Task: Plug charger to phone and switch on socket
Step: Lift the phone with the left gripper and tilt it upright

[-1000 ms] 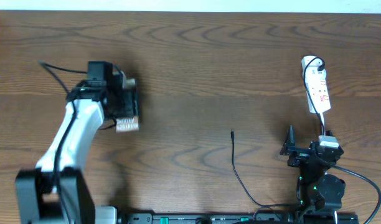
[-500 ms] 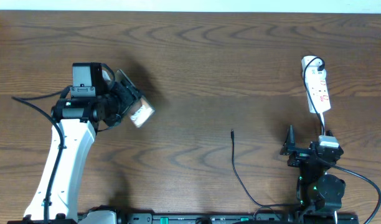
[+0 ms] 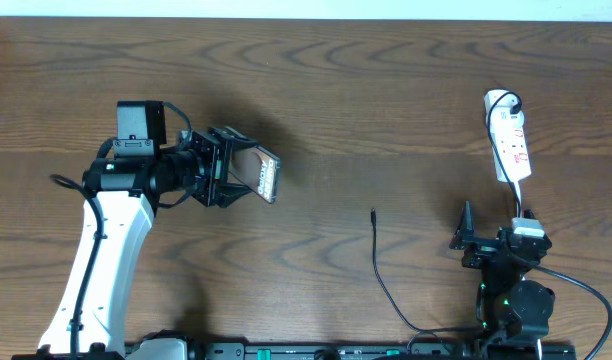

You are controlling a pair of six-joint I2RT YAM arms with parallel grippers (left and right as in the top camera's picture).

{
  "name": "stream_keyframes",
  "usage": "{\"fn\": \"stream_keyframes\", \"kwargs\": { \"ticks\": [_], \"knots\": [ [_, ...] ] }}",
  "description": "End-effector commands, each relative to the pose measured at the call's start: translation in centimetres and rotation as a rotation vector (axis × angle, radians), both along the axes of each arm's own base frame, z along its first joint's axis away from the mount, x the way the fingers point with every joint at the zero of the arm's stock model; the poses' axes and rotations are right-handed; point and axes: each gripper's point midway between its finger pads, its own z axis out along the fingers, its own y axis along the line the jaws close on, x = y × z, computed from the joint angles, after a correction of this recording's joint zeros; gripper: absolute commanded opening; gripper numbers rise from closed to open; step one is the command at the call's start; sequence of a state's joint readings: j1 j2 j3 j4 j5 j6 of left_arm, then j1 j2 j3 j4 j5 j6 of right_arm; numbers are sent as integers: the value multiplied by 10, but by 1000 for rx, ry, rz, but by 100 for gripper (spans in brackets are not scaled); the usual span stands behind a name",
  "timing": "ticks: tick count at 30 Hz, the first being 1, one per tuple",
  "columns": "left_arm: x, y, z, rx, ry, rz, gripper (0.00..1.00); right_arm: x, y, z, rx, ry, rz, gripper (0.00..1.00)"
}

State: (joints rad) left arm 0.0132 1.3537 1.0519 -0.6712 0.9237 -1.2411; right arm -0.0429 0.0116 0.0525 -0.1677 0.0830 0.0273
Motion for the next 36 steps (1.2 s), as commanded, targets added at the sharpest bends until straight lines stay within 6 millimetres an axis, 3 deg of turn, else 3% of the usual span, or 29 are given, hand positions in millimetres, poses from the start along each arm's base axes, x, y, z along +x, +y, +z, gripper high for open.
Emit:
{"fn": "stream_keyframes", "kwargs": {
  "ticks": [1, 11, 22, 36],
  "knots": [
    [-9, -16, 36, -168, 13, -41, 8, -1, -3, 0, 12, -4, -18, 99],
    [-12, -18, 38, -226, 126, 9, 7, -1, -3, 0, 12, -4, -18, 99],
    [-21, -27, 53, -327, 156, -44, 8, -1, -3, 0, 12, -4, -18, 99],
    [-21, -27, 54, -328, 153, -45, 8, -1, -3, 0, 12, -4, -17, 99]
  ]
}}
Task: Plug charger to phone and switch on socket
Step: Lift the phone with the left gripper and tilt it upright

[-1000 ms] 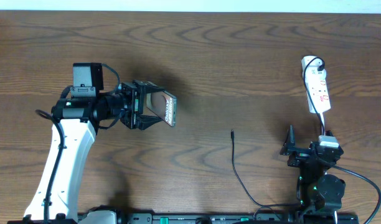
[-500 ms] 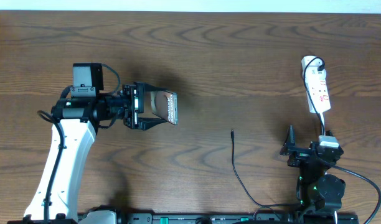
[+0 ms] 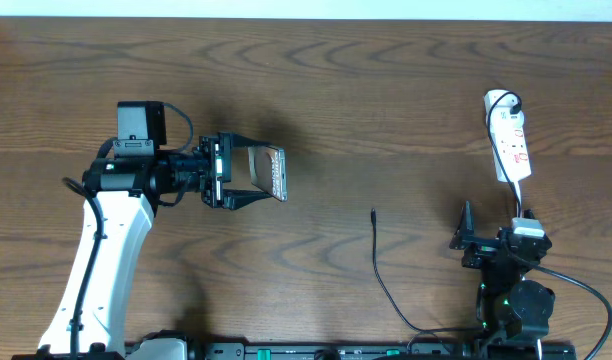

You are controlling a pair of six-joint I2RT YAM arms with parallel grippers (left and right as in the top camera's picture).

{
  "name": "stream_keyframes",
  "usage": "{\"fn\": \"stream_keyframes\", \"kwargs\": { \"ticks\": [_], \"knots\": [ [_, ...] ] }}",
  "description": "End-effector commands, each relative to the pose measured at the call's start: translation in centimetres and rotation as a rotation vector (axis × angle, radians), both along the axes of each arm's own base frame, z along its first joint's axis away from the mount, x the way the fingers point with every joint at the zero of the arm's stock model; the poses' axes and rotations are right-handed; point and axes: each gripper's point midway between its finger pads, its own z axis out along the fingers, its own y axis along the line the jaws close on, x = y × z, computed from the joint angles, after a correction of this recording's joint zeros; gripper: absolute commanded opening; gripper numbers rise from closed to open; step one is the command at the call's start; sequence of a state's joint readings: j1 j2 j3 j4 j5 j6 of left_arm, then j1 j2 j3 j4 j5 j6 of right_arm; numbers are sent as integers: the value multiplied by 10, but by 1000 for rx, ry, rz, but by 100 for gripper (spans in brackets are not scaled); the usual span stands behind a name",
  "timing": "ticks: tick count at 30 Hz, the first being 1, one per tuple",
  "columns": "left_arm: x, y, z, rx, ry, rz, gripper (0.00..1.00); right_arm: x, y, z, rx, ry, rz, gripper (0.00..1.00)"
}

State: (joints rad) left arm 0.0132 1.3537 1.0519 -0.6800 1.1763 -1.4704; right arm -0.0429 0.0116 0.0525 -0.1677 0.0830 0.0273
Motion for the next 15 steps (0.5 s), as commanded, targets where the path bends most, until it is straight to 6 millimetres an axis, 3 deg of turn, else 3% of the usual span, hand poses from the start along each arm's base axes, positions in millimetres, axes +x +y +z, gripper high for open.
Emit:
{"fn": "stream_keyframes", "kwargs": {
  "ticks": [1, 8, 15],
  "knots": [
    [-2, -3, 22, -45, -48, -20, 7, -1, -3, 0, 12, -4, -18, 99],
    [11, 12, -4, 143, -105, 37, 7, -1, -3, 0, 12, -4, -18, 99],
    [2, 60, -61, 521, 35, 153, 8, 0, -3, 1, 12, -11, -18, 99]
  ]
}}
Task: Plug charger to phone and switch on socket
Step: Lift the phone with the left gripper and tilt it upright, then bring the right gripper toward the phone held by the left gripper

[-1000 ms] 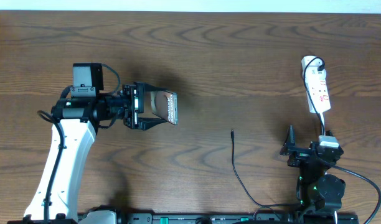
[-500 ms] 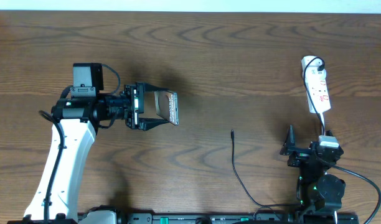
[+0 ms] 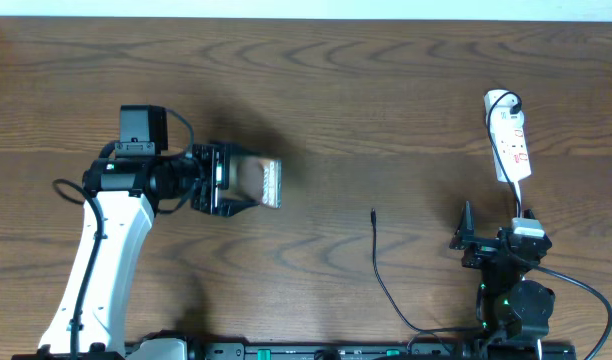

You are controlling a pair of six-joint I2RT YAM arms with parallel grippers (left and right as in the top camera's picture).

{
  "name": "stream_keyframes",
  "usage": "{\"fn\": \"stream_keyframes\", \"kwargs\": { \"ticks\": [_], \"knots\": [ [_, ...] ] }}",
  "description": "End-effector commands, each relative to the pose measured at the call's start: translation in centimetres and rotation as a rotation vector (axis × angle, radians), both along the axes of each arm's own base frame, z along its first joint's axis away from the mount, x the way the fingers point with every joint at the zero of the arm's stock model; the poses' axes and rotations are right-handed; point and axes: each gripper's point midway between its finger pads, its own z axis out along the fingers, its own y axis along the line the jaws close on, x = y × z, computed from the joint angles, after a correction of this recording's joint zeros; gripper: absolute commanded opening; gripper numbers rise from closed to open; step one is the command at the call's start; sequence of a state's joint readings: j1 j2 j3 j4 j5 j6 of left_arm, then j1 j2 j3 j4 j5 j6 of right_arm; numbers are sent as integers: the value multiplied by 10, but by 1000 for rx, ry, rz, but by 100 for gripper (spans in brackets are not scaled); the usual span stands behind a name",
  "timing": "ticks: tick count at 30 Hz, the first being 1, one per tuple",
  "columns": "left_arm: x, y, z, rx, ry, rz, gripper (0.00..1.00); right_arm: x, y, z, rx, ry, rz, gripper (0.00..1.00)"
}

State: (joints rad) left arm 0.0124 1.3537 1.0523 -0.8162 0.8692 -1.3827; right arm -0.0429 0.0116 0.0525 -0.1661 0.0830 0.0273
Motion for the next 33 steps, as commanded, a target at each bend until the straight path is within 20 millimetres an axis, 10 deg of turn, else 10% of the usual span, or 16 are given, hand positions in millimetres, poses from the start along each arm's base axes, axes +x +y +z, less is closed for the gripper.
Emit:
{"fn": "stream_keyframes", "kwargs": {
  "ticks": [1, 10, 33],
  "knots": [
    [2, 40, -20, 288, 0, 76, 8, -1, -3, 0, 12, -5, -18, 99],
    [-17, 78, -43, 516, 105, 130, 7, 0, -1, 0, 29, -8, -7, 99],
    [-17, 80, -47, 533, 116, 133, 8, 13, 82, 65, 332, 54, 449, 99]
  ]
}}
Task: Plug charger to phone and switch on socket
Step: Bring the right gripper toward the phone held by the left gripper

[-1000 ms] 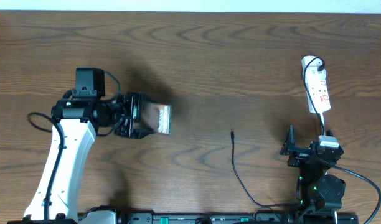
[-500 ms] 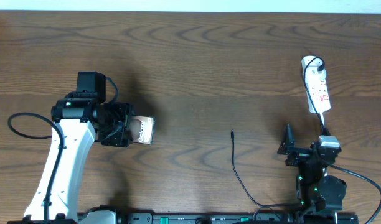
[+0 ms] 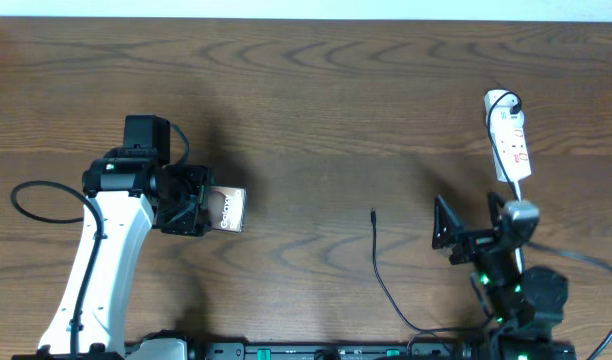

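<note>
The phone (image 3: 227,210) shows a pale face with a dark logo, turned up toward the overhead camera. My left gripper (image 3: 208,210) is shut on its left end, at the left of the table. The black charger cable (image 3: 382,275) lies at centre right, and its free plug tip (image 3: 373,213) points away from me. My right gripper (image 3: 445,226) hangs to the right of the cable, open, with nothing between its fingers. The white socket strip (image 3: 509,147) lies at the far right with a plug in its far end.
The white left arm (image 3: 96,260) runs from the front edge up to the gripper, with a black cable loop (image 3: 31,195) beside it. The right arm's base (image 3: 521,295) sits at the front right, just below the socket strip.
My left gripper has drawn back left and toward the front with the phone, which now shows its logo face upward. My right gripper has moved left, closer to the cable.
My left gripper held the phone tilted, left of centre. It then held it on edge, then turned, and now holds it lower with a flat face up. My right arm stayed at the front right until now. Cable and socket strip have not moved.
</note>
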You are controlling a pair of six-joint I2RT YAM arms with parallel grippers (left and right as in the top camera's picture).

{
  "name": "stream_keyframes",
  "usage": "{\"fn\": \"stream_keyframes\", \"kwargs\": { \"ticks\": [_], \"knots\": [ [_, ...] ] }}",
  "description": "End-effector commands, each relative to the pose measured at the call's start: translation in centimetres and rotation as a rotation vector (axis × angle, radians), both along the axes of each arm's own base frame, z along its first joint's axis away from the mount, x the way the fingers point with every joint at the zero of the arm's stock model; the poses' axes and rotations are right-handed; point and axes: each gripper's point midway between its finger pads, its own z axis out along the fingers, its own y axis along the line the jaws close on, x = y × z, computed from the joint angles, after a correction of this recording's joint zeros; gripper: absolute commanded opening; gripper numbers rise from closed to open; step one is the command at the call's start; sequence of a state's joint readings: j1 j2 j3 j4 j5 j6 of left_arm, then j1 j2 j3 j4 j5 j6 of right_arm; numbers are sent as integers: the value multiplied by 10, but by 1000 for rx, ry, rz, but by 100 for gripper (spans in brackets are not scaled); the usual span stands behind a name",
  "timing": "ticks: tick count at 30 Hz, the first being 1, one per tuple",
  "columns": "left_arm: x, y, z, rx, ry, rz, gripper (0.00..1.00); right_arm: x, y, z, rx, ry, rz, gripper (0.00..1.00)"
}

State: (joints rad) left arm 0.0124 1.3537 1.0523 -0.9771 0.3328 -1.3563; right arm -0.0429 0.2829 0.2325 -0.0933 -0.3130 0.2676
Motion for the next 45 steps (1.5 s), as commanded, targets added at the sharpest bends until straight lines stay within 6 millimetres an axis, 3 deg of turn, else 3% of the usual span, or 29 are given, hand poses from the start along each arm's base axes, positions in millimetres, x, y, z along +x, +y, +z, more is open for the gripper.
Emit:
{"fn": "stream_keyframes", "kwargs": {
  "ticks": [1, 5, 11, 15, 19, 28, 32, 45],
  "knots": [
    [4, 3, 8, 16, -32, -7, 7, 8, 22, 25, 50, 51, 143, 99],
    [3, 3, 8, 16, -31, -7, 7, 25, 50, 34, 113, 164, 331, 99],
    [5, 3, 8, 15, -38, -3, 7, 49, 91, 29, 396, 430, 637, 99],
    [5, 3, 8, 12, -35, 11, 8, 59, 107, 11, 621, 628, 735, 99],
    [7, 3, 9, 12, -41, 16, 7, 72, 120, -21, 770, 821, 689, 99],
    [7, 10, 6, 34, -15, 111, 7, 77, 185, -52, 738, 874, 748, 99],
    [6, 5, 3, 30, 1, 113, 7, 73, 204, -55, 705, 866, 744, 99],
    [13, -46, -15, 12, 26, 22, 8, 55, 253, -58, 631, 834, 746, 99]
  ]
}}
